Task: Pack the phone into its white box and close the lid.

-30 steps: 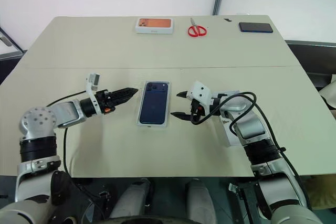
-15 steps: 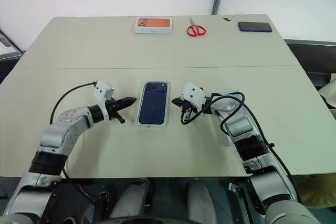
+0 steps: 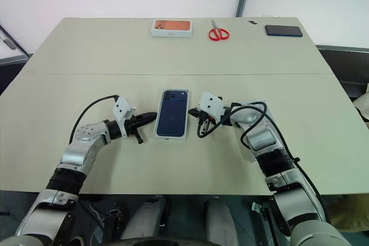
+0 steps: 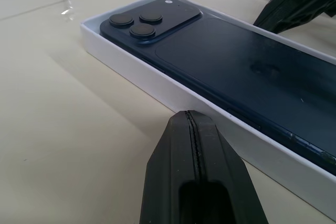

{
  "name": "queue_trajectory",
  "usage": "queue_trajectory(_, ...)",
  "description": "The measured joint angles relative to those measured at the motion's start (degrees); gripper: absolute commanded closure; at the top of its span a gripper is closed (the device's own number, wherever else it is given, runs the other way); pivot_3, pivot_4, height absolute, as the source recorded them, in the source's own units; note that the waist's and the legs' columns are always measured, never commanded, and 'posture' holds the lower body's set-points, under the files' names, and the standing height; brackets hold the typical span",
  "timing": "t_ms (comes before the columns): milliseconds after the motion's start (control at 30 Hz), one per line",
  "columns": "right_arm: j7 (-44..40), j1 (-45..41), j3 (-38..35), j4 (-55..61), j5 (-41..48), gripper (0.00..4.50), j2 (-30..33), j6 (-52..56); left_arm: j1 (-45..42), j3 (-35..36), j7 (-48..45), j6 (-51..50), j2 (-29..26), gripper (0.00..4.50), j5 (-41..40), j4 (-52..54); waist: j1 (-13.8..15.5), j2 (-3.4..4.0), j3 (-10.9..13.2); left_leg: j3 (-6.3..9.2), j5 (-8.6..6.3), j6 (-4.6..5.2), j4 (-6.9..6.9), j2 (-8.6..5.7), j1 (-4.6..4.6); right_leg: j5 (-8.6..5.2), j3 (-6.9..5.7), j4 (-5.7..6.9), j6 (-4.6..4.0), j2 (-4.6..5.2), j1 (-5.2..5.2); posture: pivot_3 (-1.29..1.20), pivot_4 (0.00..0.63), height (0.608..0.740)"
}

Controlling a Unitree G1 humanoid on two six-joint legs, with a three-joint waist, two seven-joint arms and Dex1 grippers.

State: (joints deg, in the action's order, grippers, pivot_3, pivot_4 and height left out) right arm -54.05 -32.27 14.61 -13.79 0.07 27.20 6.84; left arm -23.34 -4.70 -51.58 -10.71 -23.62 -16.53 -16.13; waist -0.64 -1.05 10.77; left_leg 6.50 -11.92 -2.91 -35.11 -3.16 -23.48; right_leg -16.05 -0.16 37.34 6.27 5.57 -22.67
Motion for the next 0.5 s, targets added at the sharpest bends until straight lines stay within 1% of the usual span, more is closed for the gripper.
queue_trajectory(133, -1.11, 0.80, -0.63, 0.66, 0.23, 4.49, 1.63, 0.40, -0.53, -0.35, -1.29, -4.18, 0.68, 4.48, -0.37, 1.57, -0.10, 0.00, 0.00, 0.00, 0.00, 0.00, 0.00, 0.00, 0.00, 0.00, 0.00, 0.00, 0.01, 0.00, 0.00, 0.00, 0.150, 0.740)
queue_trajectory(300, -3.03, 3.83, -2.04, 3.05, 0.91, 4.49, 4.86, 0.82, -2.93, -1.30, -3.28, -7.86, 2.16, 4.48, -0.39, 1.96, -0.01, -0.01, 0.00, -0.02, 0.00, 0.00, -0.01, 0.00, 0.00, 0.00, -0.05, -0.01, 0.01, 0.00, 0.04, 0.00, 0.150, 0.740)
queue_trajectory(500, -4.48, 7.24, -3.50, 6.22, 2.40, 4.49, 7.29, 2.52, -6.21, -2.37, -4.31, -8.03, 5.06, 4.48, 0.10, 0.48, -0.11, -0.01, 0.01, -0.02, 0.00, 0.00, -0.02, 0.01, 0.00, 0.00, -0.06, 0.00, 0.01, -0.01, 0.05, 0.00, 0.150, 0.740)
